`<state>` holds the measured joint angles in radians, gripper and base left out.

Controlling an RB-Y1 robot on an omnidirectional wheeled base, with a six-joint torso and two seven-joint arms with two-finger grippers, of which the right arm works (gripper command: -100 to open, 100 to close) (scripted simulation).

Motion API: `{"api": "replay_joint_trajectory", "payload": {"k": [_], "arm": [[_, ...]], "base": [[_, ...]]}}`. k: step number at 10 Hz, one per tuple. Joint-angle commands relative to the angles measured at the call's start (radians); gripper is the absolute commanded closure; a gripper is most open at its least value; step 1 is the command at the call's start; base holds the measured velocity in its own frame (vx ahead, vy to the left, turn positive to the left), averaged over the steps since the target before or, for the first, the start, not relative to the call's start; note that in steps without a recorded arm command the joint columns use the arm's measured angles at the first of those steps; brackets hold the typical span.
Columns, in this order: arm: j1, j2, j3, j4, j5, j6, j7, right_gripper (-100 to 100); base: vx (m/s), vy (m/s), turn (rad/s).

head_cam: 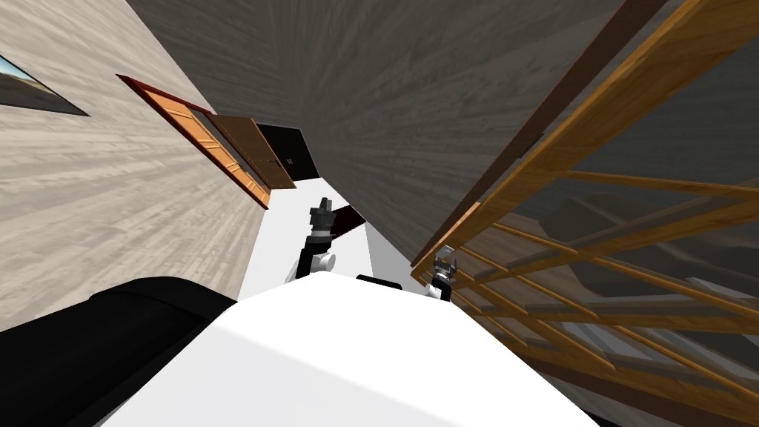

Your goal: Pull the door open

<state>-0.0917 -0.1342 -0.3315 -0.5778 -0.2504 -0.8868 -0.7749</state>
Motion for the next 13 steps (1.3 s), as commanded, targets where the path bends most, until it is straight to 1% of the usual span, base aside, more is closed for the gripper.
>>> {"api": "replay_joint_trajectory", "payload": {"k": [1, 2, 3, 4, 5, 6, 7, 8, 9, 11, 12, 13], "arm": [[-0.002, 0.003, 0.002, 0.000, -0.009, 0.000, -0.029, -100], [-0.008, 0.009, 0.005, 0.002, -0.026, -0.001, -0.069, -100], [-0.013, 0.014, 0.008, 0.003, -0.043, -0.001, -0.095, -100], [-0.013, 0.014, 0.008, 0.003, -0.043, -0.001, -0.111, -100], [-0.019, 0.019, 0.011, 0.005, -0.060, -0.002, -0.147, -100], [-0.019, 0.019, 0.011, 0.005, -0.060, -0.002, -0.152, -100], [-0.025, 0.025, 0.015, 0.007, -0.077, -0.003, -0.193, -100], [-0.030, 0.030, 0.018, 0.009, -0.093, -0.003, -0.218, -100], [-0.030, 0.030, 0.018, 0.009, -0.093, -0.003, -0.233, -100], [-0.040, 0.039, 0.023, 0.012, -0.123, -0.004, -0.296, -100], [-0.040, 0.039, 0.023, 0.012, -0.123, -0.004, -0.310, -100], [-0.045, 0.044, 0.026, 0.014, -0.137, -0.005, -0.348, -100]], "base": [[-0.052, -0.007, 0.024], [-0.064, -0.008, 0.050], [-0.078, -0.009, 0.066], [-0.058, -0.012, 0.022], [-0.061, -0.010, 0.052], [-0.052, -0.006, 0.025], [-0.050, -0.010, 0.035], [-0.068, -0.012, 0.080], [-0.066, -0.004, 0.026], [-0.070, -0.006, 0.051], [-0.064, -0.008, 0.019], [-0.062, -0.009, 0.034]]}}
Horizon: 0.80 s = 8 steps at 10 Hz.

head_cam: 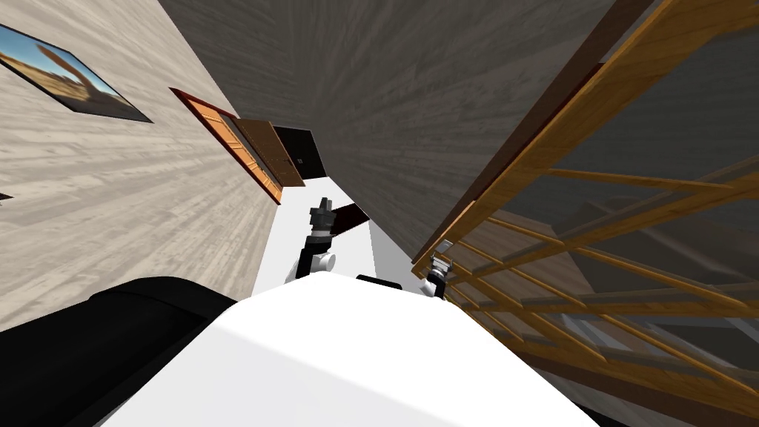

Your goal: Pull the door open

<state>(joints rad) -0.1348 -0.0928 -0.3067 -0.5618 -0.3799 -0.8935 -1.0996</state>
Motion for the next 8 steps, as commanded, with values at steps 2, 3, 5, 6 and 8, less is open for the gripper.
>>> {"api": "replay_joint_trajectory", "payload": {"k": [2, 3, 5, 6, 8], "arm": [[-0.006, 0.007, 0.004, -0.001, -0.020, 0.001, -0.057, -100], [-0.010, 0.011, 0.006, 0.001, -0.032, 0.001, -0.090, -100], [-0.017, 0.017, 0.010, 0.003, -0.052, 0.000, -0.145, -100], [-0.019, 0.020, 0.011, 0.004, -0.058, 0.000, -0.165, -100], [-0.023, 0.024, 0.013, 0.005, -0.072, 0.000, -0.204, -100]], "base": [[-0.065, -0.002, 0.035], [-0.051, -0.009, 0.027], [-0.071, -0.004, 0.051], [-0.063, 0.001, 0.023], [-0.051, 0.000, 0.028]]}}
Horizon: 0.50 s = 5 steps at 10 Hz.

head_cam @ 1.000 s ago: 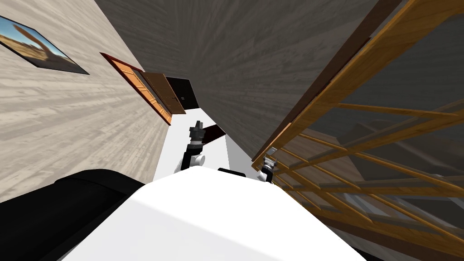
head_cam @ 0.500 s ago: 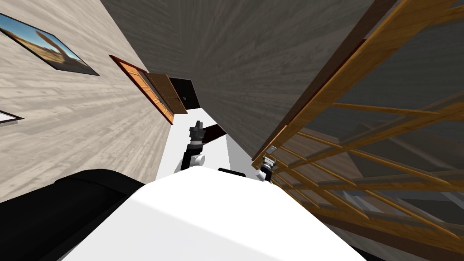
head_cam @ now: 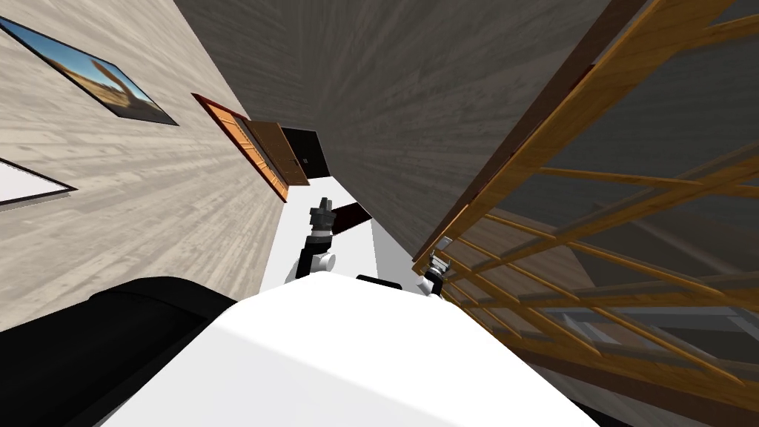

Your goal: Pull the door open

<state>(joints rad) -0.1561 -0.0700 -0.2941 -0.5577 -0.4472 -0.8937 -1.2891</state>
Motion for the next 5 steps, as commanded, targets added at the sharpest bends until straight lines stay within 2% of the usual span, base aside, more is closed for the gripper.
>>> {"api": "replay_joint_trajectory", "payload": {"k": [1, 2, 3, 4, 5], "arm": [[0.000, 0.000, 0.000, 0.000, 0.000, 0.000, 0.000, -100], [0.015, -0.025, 0.005, 0.005, 0.001, -0.002, -0.036, -100], [0.020, -0.033, 0.006, 0.006, 0.002, -0.002, -0.047, -100], [0.031, -0.052, 0.010, 0.010, 0.003, -0.003, -0.071, -100], [0.037, -0.063, 0.012, 0.012, 0.004, -0.004, -0.084, -100]], "base": [[-0.024, 0.000, 0.006], [0.088, 0.010, 0.013], [0.176, 0.005, 0.013], [0.185, -0.007, 0.014], [0.158, 0.001, 0.014]]}}
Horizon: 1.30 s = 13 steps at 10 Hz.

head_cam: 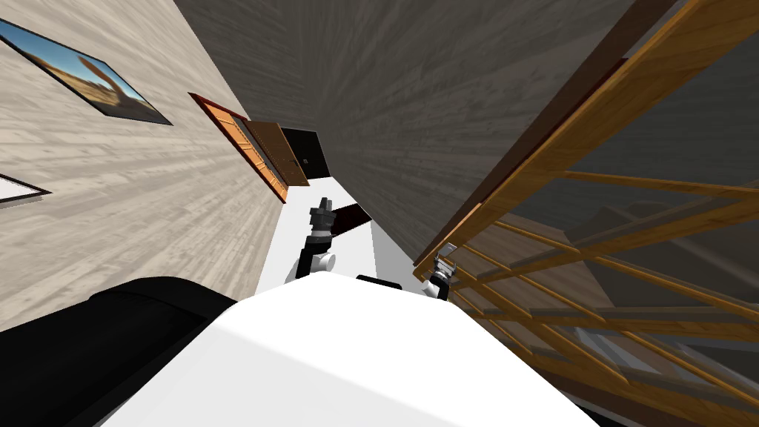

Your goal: Pull the door open

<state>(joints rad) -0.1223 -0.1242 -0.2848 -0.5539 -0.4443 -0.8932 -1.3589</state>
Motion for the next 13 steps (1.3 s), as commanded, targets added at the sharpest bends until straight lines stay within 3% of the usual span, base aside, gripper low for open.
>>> {"api": "replay_joint_trajectory", "payload": {"k": [1, 2, 6, 9, 11, 12, 13], "arm": [[0.010, -0.019, 0.004, 0.010, 0.002, -0.006, -0.028, -100], [0.023, -0.042, 0.008, 0.015, 0.004, -0.007, -0.056, -100], [0.050, -0.086, 0.017, 0.023, 0.007, -0.010, -0.113, -100], [0.081, -0.139, 0.026, 0.034, 0.011, -0.014, -0.180, -100], [0.070, -0.138, 0.027, 0.054, 0.012, -0.026, -0.182, -100], [0.070, -0.138, 0.027, 0.054, 0.012, -0.026, -0.182, 100], [0.070, -0.138, 0.027, 0.054, 0.012, -0.026, -0.182, 100]], "base": [[0.129, -0.012, 0.007], [0.142, -0.006, 0.019], [0.112, 0.008, 0.009], [0.160, -0.008, 0.015], [0.083, -0.012, 0.000], [0.000, 0.000, 0.000], [-0.018, -0.001, -0.008]]}}
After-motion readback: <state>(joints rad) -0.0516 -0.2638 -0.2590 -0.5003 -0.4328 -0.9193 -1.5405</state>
